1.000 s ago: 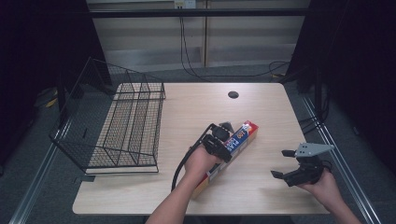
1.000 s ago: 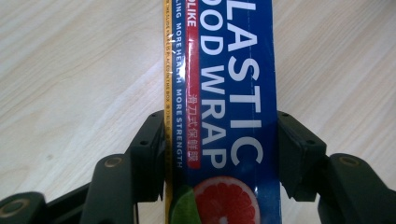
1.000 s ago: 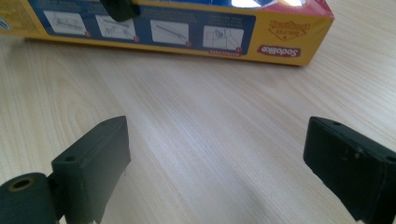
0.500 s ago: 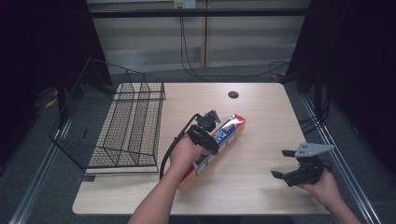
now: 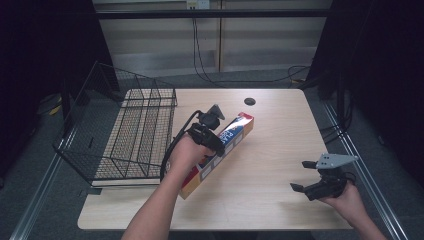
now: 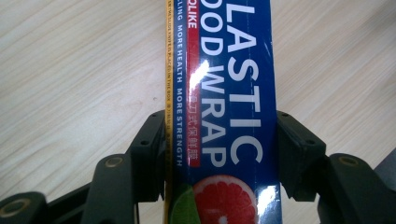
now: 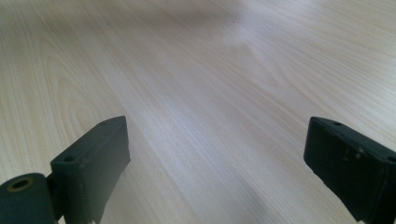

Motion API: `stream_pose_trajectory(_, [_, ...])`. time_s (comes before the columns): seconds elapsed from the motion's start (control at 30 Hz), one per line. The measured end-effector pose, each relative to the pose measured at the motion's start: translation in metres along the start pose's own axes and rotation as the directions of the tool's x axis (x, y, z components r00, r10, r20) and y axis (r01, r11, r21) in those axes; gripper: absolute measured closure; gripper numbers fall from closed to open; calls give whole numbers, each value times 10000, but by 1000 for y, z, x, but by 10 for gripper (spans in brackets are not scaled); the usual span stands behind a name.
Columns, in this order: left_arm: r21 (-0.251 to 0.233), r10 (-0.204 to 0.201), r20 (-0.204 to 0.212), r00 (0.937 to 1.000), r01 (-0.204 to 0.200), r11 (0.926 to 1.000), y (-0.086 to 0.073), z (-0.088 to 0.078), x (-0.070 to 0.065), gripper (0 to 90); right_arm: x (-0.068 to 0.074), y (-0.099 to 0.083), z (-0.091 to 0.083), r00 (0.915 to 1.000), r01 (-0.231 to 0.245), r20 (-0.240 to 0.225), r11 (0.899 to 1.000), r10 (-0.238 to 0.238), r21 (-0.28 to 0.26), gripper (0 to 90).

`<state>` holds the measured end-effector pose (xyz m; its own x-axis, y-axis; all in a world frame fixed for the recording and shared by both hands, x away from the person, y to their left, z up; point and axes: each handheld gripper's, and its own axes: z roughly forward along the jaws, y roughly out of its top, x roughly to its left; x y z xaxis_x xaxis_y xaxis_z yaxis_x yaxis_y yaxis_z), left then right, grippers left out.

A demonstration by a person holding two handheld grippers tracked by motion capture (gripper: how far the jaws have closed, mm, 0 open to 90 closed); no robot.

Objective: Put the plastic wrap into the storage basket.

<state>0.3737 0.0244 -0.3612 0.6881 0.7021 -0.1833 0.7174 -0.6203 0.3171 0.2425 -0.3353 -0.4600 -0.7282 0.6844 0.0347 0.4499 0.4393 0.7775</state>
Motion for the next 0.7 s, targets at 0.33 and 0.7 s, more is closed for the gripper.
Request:
stream_pose_trajectory(0.33, [-19, -444, -264, 9987, 444, 9990, 3, -25, 11, 435, 1, 0, 0, 10000, 33, 76, 10000, -33, -37, 69])
stream_pose_trajectory(0.7, [34, -627, -630, 9960, 630, 9980, 5, -51, 22, 434, 1, 0, -1, 10000, 40, 4, 10000, -40, -74, 69])
